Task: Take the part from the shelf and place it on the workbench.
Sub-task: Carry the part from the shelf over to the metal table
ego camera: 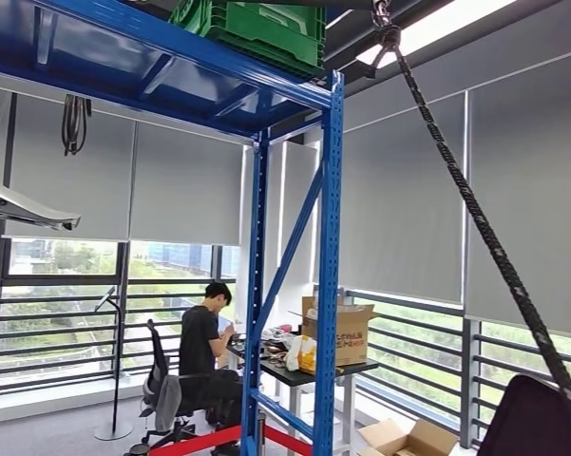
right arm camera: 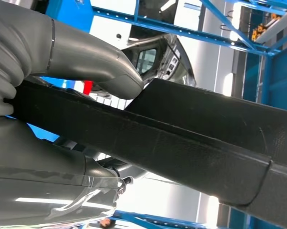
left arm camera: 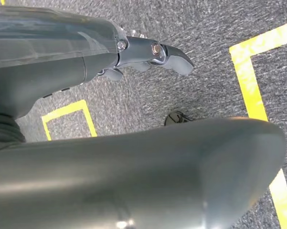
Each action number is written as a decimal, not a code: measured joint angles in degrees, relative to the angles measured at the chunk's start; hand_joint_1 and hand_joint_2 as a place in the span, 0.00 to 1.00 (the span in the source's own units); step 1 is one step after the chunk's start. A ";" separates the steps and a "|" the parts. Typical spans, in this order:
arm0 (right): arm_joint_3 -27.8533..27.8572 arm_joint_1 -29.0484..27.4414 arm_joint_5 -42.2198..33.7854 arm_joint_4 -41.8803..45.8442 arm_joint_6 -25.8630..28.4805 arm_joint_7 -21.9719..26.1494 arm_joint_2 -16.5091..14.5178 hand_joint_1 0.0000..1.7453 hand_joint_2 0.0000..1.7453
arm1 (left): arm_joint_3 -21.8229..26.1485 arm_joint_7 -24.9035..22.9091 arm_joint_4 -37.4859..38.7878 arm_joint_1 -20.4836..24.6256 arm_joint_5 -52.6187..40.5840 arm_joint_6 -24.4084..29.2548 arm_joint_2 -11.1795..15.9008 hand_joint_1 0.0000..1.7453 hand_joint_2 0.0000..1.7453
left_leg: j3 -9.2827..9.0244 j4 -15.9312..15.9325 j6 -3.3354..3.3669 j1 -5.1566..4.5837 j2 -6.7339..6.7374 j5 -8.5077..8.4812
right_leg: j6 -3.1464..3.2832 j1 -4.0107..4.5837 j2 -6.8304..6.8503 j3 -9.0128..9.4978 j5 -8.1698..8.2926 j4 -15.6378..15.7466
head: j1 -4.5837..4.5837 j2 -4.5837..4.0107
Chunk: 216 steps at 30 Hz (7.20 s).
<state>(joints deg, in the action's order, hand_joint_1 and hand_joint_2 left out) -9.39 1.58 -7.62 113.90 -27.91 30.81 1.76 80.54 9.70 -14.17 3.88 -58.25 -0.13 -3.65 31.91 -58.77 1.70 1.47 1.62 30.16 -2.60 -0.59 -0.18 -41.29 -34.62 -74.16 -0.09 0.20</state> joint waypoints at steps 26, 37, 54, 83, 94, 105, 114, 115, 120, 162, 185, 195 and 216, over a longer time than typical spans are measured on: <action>-13.25 3.29 3.28 -1.83 1.78 2.67 -2.15 1.00 1.00 | 0.34 3.12 -1.31 0.79 1.31 -1.21 3.89 0.00 1.00 | 0.67 -0.43 -0.18 0.08 -2.40 -0.20 | 0.99 0.73 -2.13 5.02 3.20 10.51 | 0.00 0.00; -13.55 5.11 2.80 -1.17 3.13 1.60 0.54 1.00 1.00 | 0.30 3.25 -1.28 1.03 1.12 -1.68 1.77 0.00 1.00 | -1.06 0.03 -1.26 -0.33 2.73 1.16 | 1.78 1.67 3.12 7.15 6.68 15.78 | 0.01 0.01; -12.63 1.58 4.01 0.97 5.45 -1.16 3.02 1.00 1.00 | -0.09 0.25 -0.91 0.95 -0.06 -0.37 -0.17 0.00 1.00 | 1.60 -1.33 -0.72 0.00 -3.56 -0.30 | 1.70 0.97 -5.43 7.34 6.10 15.37 | 0.03 0.00; -8.33 -1.92 5.06 2.06 5.00 4.47 0.76 1.00 1.00 | -0.85 1.85 -0.91 0.43 -1.02 -0.75 2.10 0.00 1.00 | 1.89 -1.59 -1.30 -0.09 -4.14 -0.22 | 2.01 0.92 -5.32 7.52 6.14 15.37 | 0.05 0.01; -8.11 -0.88 6.26 2.43 4.80 4.09 0.86 1.00 1.00 | -1.66 3.87 -0.89 1.26 -1.28 -2.37 2.27 0.00 1.00 | 0.45 -1.00 0.08 -0.18 0.76 0.38 | 0.14 0.18 0.88 3.19 4.06 7.12 | 0.04 0.00; -8.05 -1.92 6.96 3.45 5.28 5.29 1.35 1.00 1.00 | -1.97 4.27 -0.89 1.21 -0.80 -1.86 1.79 0.00 1.00 | 4.93 -12.77 -1.88 -0.21 -0.84 7.61 | 3.40 1.04 -0.09 8.26 7.22 17.24 | 0.09 0.00; -7.27 -6.35 8.19 5.16 4.98 7.46 3.21 1.00 1.00 | -2.23 3.66 -0.89 0.66 -1.78 -0.48 1.05 0.00 1.00 | 1.78 -1.35 -1.11 -0.11 -4.51 -0.62 | 1.91 0.93 -5.40 8.17 6.06 15.82 | 0.09 0.01; -7.29 -6.33 8.41 5.21 4.95 7.12 3.22 1.00 1.00 | -2.33 3.68 -0.89 0.77 -1.80 -0.48 0.91 0.00 1.00 | 1.72 -1.25 -0.79 -0.12 -4.07 -0.70 | 1.62 0.78 -5.73 8.09 6.03 15.89 | 0.09 0.01; -7.46 -5.28 8.69 5.39 5.07 5.98 3.22 1.00 1.00 | -2.51 3.83 -0.89 0.93 -1.69 -0.48 0.61 0.00 1.00 | 1.02 -0.50 0.36 -0.06 -1.57 -0.78 | 0.25 0.52 -1.06 2.74 0.21 4.71 | 0.10 0.00; -10.68 2.13 7.74 4.12 7.40 1.43 2.42 1.00 1.00 | -2.51 4.89 -0.86 1.35 -0.72 -2.38 1.10 0.00 1.00 | -0.77 0.00 -1.35 -0.39 2.62 0.40 | 2.19 1.57 2.60 7.95 7.42 17.01 | 0.13 0.00; -10.88 -0.90 6.84 3.76 7.03 2.06 2.72 1.00 1.00 | -2.51 4.95 -0.80 0.88 -0.37 -2.37 0.76 0.00 1.00 | 1.53 -1.53 0.11 0.16 0.00 -0.61 | -0.03 0.33 -0.05 0.90 1.41 1.79 | 0.15 0.00; -10.55 -0.79 6.57 4.05 6.90 2.23 2.88 1.00 1.00 | -2.52 5.09 -0.80 1.22 -0.37 -2.45 0.71 0.00 1.00 | 0.82 -4.33 -2.06 0.09 0.73 3.05 | 2.80 0.87 0.76 8.58 7.59 17.40 | 0.15 0.01; -8.81 -3.32 5.91 3.96 5.97 2.52 4.43 1.00 1.00 | -2.49 5.43 -0.80 0.65 0.07 -2.54 0.61 0.00 1.00 | 0.82 -0.42 -0.06 0.17 0.25 -1.13 | -0.50 0.08 0.22 1.91 2.33 3.64 | 0.15 0.00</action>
<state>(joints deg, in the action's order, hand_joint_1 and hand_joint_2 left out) -18.20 -1.74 -1.72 117.86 -21.93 33.34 6.19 78.05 15.13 -14.97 4.53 -58.18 -2.67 -3.03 32.73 -59.19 1.64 1.64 1.88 29.03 -3.10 -0.51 0.04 -39.39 -32.29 -70.52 0.07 0.20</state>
